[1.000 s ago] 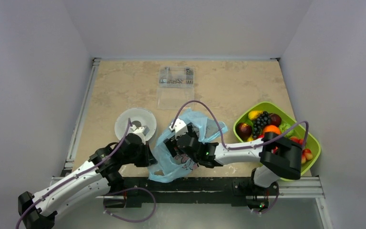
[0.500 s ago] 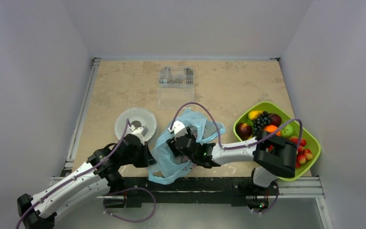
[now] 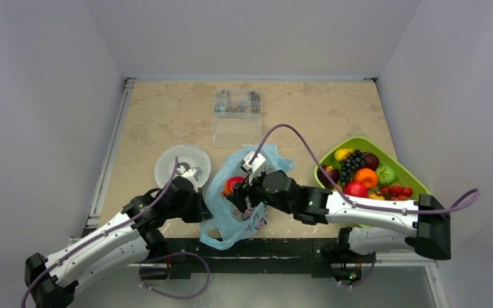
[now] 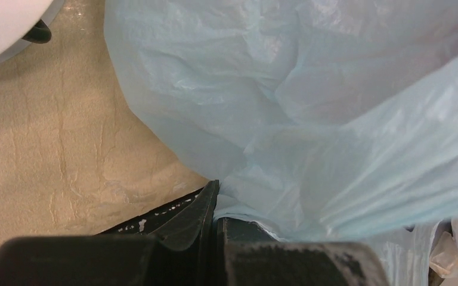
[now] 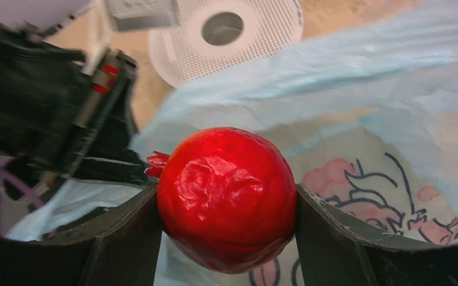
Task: Take the fake fruits out of the plastic bag
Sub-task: Take out the fake fruit from the plastic bag, then place the fake fruit in the bin.
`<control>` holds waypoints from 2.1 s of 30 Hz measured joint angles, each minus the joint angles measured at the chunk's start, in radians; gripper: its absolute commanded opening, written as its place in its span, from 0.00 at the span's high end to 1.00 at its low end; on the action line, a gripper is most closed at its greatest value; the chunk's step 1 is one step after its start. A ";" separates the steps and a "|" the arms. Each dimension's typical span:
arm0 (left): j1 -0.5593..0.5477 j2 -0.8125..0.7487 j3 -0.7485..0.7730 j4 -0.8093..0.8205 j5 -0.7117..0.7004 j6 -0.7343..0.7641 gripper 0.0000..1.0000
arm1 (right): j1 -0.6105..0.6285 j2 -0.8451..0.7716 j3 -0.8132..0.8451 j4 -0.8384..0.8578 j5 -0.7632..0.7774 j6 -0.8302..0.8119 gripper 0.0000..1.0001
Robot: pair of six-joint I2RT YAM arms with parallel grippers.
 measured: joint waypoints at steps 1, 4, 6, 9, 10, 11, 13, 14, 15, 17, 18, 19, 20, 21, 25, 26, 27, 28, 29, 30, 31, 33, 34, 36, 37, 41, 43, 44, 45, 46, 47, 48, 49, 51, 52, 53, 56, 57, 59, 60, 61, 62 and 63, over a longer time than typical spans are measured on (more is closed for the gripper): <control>0.000 0.010 0.000 0.006 0.000 0.000 1.00 | 0.000 -0.014 0.015 -0.015 -0.023 0.001 0.98; 0.000 0.041 0.002 0.020 0.000 0.000 1.00 | 0.000 -0.053 0.067 -0.056 -0.063 0.005 1.00; 0.000 0.061 0.007 0.032 0.000 0.000 1.00 | 0.000 -0.071 0.109 -0.080 -0.084 0.006 1.00; 0.000 0.095 0.031 0.043 0.000 0.004 1.00 | 0.000 -0.087 0.174 -0.119 -0.110 0.006 1.00; 0.000 0.108 0.043 0.046 0.000 0.006 1.00 | 0.000 -0.089 0.197 -0.131 -0.115 0.006 1.00; 0.000 0.126 0.061 0.048 0.000 0.008 1.00 | 0.000 -0.090 0.223 -0.147 -0.118 0.006 1.00; 0.000 0.166 0.100 0.058 0.000 0.012 0.92 | 0.000 -0.090 0.278 -0.177 -0.117 0.006 1.00; 0.000 0.183 0.117 0.061 -0.001 0.013 0.85 | 0.001 -0.090 0.303 -0.189 -0.113 0.006 1.00; 0.000 0.193 0.130 0.061 -0.002 0.017 0.78 | 0.001 -0.089 0.338 -0.211 -0.105 0.006 1.00; 0.000 0.198 0.151 0.060 -0.006 0.028 0.65 | 0.001 -0.083 0.418 -0.241 -0.079 0.003 1.00; 0.000 0.195 0.158 0.060 -0.009 0.032 0.60 | 0.001 -0.077 0.462 -0.254 -0.063 -0.002 1.00; 0.000 0.188 0.164 0.058 -0.013 0.036 0.55 | 0.000 -0.070 0.498 -0.265 -0.046 -0.006 1.00; 0.000 0.180 0.169 0.057 -0.016 0.038 0.52 | 0.000 -0.060 0.544 -0.285 -0.016 -0.015 1.00; 0.000 0.171 0.174 0.054 -0.019 0.039 0.48 | -0.004 -0.047 0.588 -0.301 0.012 -0.026 1.00; 0.000 0.126 0.215 0.021 -0.027 0.066 0.02 | -0.102 0.007 0.719 -0.375 0.096 -0.043 1.00; 0.000 0.115 0.227 0.014 -0.030 0.069 0.00 | -0.168 0.018 0.734 -0.397 0.108 -0.040 1.00; 0.000 0.103 0.238 0.006 -0.032 0.074 0.00 | -0.233 0.022 0.737 -0.412 0.125 -0.035 0.99; 0.000 0.091 0.246 -0.001 -0.034 0.078 0.00 | -0.292 0.024 0.736 -0.431 0.140 -0.027 0.93; 0.000 0.077 0.254 -0.013 -0.038 0.080 0.00 | -0.364 0.026 0.729 -0.451 0.163 -0.014 0.87; 0.000 0.066 0.261 -0.024 -0.041 0.083 0.00 | -0.416 0.025 0.719 -0.467 0.182 0.001 0.85; 0.000 0.050 0.270 -0.040 -0.045 0.087 0.00 | -0.485 0.021 0.702 -0.486 0.202 0.027 0.87; 0.000 0.014 0.293 -0.079 -0.063 0.091 0.00 | -0.616 0.007 0.653 -0.524 0.229 0.083 0.92; 0.000 -0.004 0.306 -0.100 -0.075 0.093 0.00 | -0.684 -0.003 0.620 -0.539 0.231 0.109 0.93; 0.000 -0.035 0.331 -0.138 -0.097 0.099 0.00 | -0.811 -0.035 0.530 -0.557 0.224 0.160 0.93; 0.000 -0.054 0.347 -0.163 -0.111 0.103 0.00 | -0.869 -0.055 0.477 -0.566 0.222 0.186 0.94; 0.000 -0.125 0.411 -0.248 -0.163 0.106 0.00 | -1.028 -0.119 0.295 -0.593 0.196 0.278 0.97; 0.000 -0.158 0.452 -0.293 -0.190 0.107 0.00 | -1.085 -0.133 0.233 -0.603 0.195 0.315 0.97; 0.000 -0.173 0.471 -0.312 -0.201 0.107 0.00 | -1.118 -0.135 0.207 -0.609 0.193 0.333 0.96; 0.000 -0.185 0.489 -0.333 -0.211 0.107 0.00 | -1.154 -0.135 0.184 -0.618 0.192 0.349 0.95; 0.000 -0.195 0.503 -0.346 -0.216 0.107 0.00 | -1.191 -0.135 0.166 -0.626 0.189 0.363 0.95; 0.000 -0.206 0.517 -0.360 -0.222 0.107 0.00 | -1.221 -0.135 0.151 -0.627 0.189 0.372 0.94; 0.000 -0.215 0.526 -0.370 -0.225 0.107 0.00 | -1.257 -0.137 0.134 -0.625 0.188 0.381 0.94; 0.000 -0.228 0.537 -0.385 -0.229 0.107 0.00 | -1.291 -0.138 0.117 -0.623 0.188 0.388 0.93; 0.000 -0.246 0.554 -0.405 -0.233 0.108 0.01 | -1.342 -0.138 0.088 -0.617 0.188 0.400 0.90; 0.000 -0.251 0.563 -0.420 -0.235 0.110 0.00 | -1.362 -0.136 0.073 -0.613 0.188 0.404 0.88; 0.000 -0.255 0.574 -0.433 -0.236 0.113 0.01 | -1.372 -0.134 0.063 -0.610 0.189 0.406 0.85; 0.000 -0.262 0.598 -0.456 -0.237 0.115 0.00 | -1.390 -0.121 0.045 -0.605 0.204 0.409 0.74; 0.000 -0.267 0.602 -0.463 -0.237 0.115 0.00 | -1.395 -0.117 0.040 -0.597 0.211 0.409 0.67; 0.000 -0.280 0.605 -0.473 -0.237 0.115 0.00 | -1.398 -0.111 0.035 -0.591 0.225 0.408 0.54; 0.000 -0.288 0.606 -0.480 -0.237 0.116 0.00 | -1.400 -0.109 0.035 -0.590 0.232 0.408 0.47; 0.000 -0.294 0.609 -0.488 -0.237 0.116 0.00 | -1.402 -0.109 0.035 -0.589 0.234 0.408 0.41; 0.000 -0.299 0.611 -0.494 -0.237 0.117 0.00 | -1.403 -0.110 0.034 -0.589 0.234 0.408 0.32; 0.000 -0.301 0.615 -0.499 -0.237 0.117 0.00 | -1.403 -0.112 0.034 -0.588 0.233 0.408 0.23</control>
